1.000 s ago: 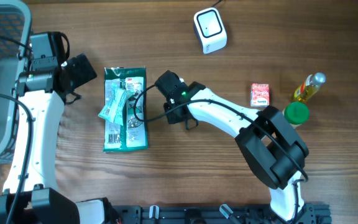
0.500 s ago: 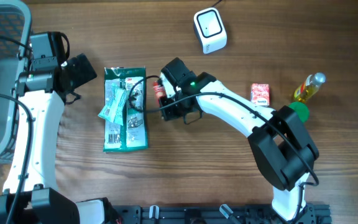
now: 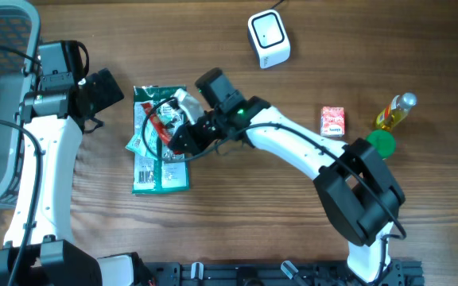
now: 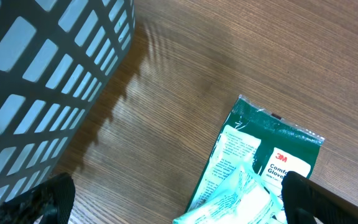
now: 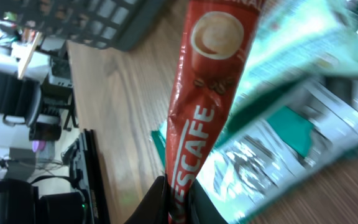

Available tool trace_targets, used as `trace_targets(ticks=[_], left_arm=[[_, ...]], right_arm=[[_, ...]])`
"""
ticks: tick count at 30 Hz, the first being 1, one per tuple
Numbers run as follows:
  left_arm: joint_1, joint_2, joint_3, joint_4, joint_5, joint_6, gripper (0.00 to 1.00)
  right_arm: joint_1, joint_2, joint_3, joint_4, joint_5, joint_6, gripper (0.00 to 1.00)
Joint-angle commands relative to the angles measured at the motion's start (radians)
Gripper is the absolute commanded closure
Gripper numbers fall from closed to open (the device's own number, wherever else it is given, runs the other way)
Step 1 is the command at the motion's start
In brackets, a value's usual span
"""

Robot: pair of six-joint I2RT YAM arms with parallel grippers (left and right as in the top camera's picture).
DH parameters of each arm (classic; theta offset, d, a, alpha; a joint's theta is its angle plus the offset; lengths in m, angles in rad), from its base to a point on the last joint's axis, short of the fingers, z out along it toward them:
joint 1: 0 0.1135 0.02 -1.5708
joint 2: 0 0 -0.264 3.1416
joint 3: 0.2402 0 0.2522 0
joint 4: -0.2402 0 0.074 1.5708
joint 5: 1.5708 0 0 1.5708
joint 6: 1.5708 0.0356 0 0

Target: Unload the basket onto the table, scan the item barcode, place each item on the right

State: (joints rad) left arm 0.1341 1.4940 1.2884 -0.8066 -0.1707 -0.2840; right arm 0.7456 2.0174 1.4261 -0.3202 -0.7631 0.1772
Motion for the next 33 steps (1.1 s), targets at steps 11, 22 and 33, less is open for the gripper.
trace_targets(ticks=[11, 22, 33], left_arm=[[0.006, -0.002, 0.006, 0.003, -0.002, -0.013, 0.0], [0.006, -0.002, 0.006, 0.003, -0.002, -0.013, 0.0], [0.006, -0.002, 0.006, 0.003, -0.002, -0.012, 0.0]], right_arm=[[0.054, 0.14, 0.019, 0.058, 0.058, 0.035, 0.89], [0.054, 0.151, 0.019, 0.043, 0.058, 0.037, 0.49], [0.053, 0.151, 0.019, 0.013, 0.121, 0.036, 0.21]])
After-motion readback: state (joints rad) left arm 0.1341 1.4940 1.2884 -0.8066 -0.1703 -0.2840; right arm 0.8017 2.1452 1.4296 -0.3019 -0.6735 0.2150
